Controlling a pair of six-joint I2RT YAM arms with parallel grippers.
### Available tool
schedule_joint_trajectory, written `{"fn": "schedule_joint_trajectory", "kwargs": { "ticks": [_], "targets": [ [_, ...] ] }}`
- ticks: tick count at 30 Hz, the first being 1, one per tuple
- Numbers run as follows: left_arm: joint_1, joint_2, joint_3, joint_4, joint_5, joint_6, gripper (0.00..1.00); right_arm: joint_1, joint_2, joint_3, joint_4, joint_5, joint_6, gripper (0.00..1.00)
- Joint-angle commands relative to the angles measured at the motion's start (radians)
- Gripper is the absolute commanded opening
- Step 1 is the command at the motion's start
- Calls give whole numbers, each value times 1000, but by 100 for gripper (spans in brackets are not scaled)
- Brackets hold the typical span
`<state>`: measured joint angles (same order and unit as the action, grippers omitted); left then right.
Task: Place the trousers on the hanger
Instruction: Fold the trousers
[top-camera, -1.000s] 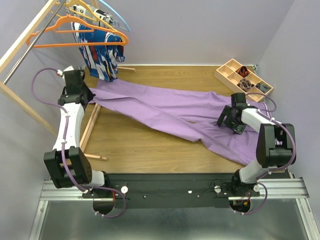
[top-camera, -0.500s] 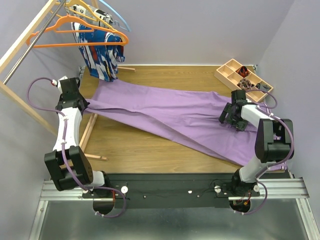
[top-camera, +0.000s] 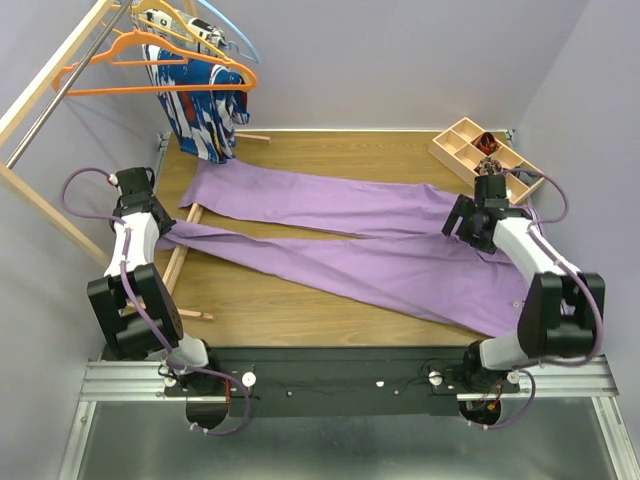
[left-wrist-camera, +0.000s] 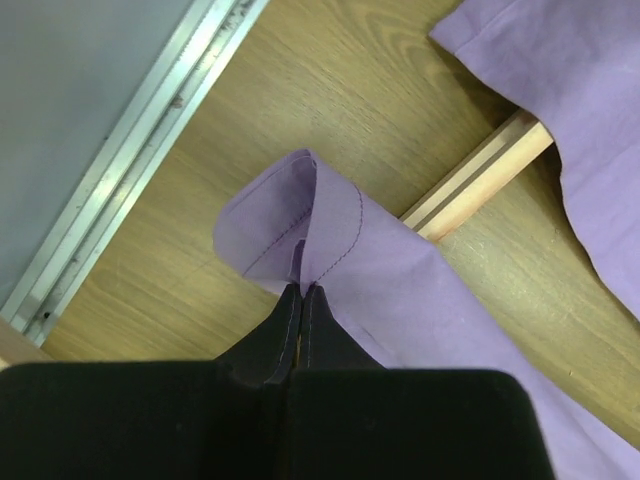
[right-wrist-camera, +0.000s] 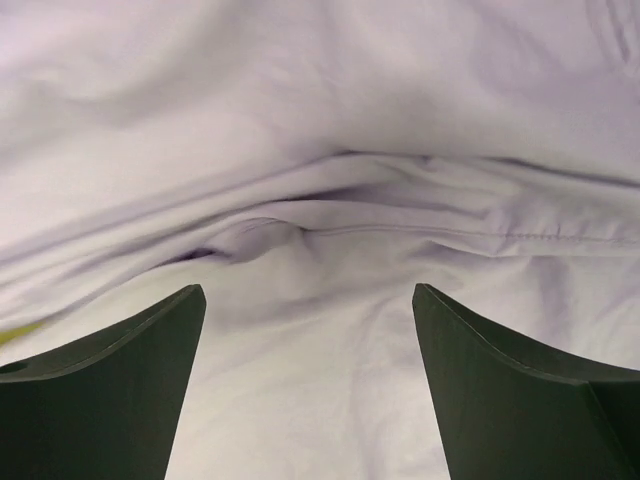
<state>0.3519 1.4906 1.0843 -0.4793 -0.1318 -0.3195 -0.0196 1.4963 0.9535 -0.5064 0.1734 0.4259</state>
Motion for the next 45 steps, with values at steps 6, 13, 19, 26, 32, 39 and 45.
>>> {"fn": "schedule_joint_trajectory", "kwargs": {
  "ticks": [6, 13, 19, 26, 32, 39, 45],
  "targets": [
    [16, -15, -29, 94, 185, 80, 0, 223, -215, -59, 72, -471, -133, 90],
    [15, 5, -27, 128, 248, 85, 0, 352, -148, -124, 115, -606, -153, 88],
    [15, 5, 2, 153, 265, 95, 0, 402, -91, -188, 114, -614, -130, 85],
    [16, 11, 5, 185, 282, 88, 0, 431, -70, -254, 115, -633, -136, 85],
    [18, 22, 20, 208, 293, 73, 0, 469, -38, -254, 114, -681, -130, 81],
    [24, 48, 49, 229, 316, 66, 0, 526, -15, -248, 114, -729, -122, 51],
    [32, 77, 89, 266, 383, 62, 0, 589, -37, -231, 89, -710, -98, 6]
  ]
}}
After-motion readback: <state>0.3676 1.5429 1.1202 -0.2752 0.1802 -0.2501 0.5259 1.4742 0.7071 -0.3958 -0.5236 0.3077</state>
